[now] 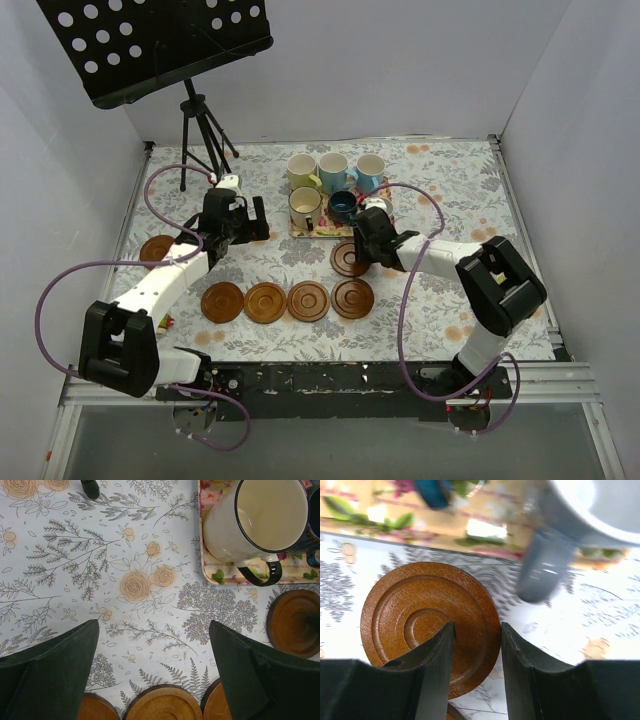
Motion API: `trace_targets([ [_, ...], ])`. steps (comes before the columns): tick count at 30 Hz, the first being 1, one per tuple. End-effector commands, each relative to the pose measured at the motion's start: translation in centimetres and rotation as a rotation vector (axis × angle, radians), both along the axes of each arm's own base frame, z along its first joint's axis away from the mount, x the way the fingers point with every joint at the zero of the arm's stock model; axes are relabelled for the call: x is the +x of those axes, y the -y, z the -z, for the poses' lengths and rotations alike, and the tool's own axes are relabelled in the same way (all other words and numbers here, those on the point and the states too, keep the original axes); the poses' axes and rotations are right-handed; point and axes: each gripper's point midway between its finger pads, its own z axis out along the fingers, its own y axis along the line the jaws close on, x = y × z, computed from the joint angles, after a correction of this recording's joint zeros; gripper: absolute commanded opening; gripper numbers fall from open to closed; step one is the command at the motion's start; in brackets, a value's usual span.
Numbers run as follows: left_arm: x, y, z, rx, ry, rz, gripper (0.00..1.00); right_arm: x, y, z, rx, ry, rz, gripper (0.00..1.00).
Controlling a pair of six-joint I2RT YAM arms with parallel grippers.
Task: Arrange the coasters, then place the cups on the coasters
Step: Move the coaster to the center of the board.
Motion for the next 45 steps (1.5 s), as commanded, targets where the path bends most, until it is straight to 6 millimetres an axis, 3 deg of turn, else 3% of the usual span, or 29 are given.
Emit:
trace_targets([
  [1, 0.1, -0.5, -1.8, 0.0, 0.064, -0.011, 0.93, -2.6, 7.0, 2.4, -0.178, -0.101, 0.107, 0.4],
  [6, -0.1, -0.3, -1.9, -0.01, 0.066, 0.0, 0.93, -3.9, 10.1, 2.5, -0.219, -0.15, 0.204, 0.4],
  [14, -0.5, 0.4, -2.6, -0.049, 0.078, 0.027, 0.93, -7.6, 14.1, 3.2, -0.278, -0.25, 0.346, 0.4],
  [23, -1.1, 1.8, -3.4, -0.117, 0.084, 0.084, 0.93, -11.3, 16.8, 2.2, -0.302, -0.281, 0.433, 0.42],
  [28, -1.2, 2.0, -3.6, -0.126, 0.086, 0.091, 0.93, -9.6, 15.1, -1.6, -0.19, -0.183, 0.393, 0.48],
  [31, -1.3, 1.9, -3.7, -0.123, 0.092, 0.089, 0.93, -7.4, 12.4, -5.1, -0.092, -0.074, 0.285, 0.53],
  [34, -1.3, 1.8, -3.6, -0.114, 0.093, 0.084, 0.93, -6.3, 10.0, -6.5, -0.029, -0.038, 0.184, 0.54],
  [45, -1.0, 1.4, -2.5, -0.086, 0.07, 0.067, 0.93, -7.2, 7.8, -1.6, 0.02, -0.111, 0.076, 0.55],
])
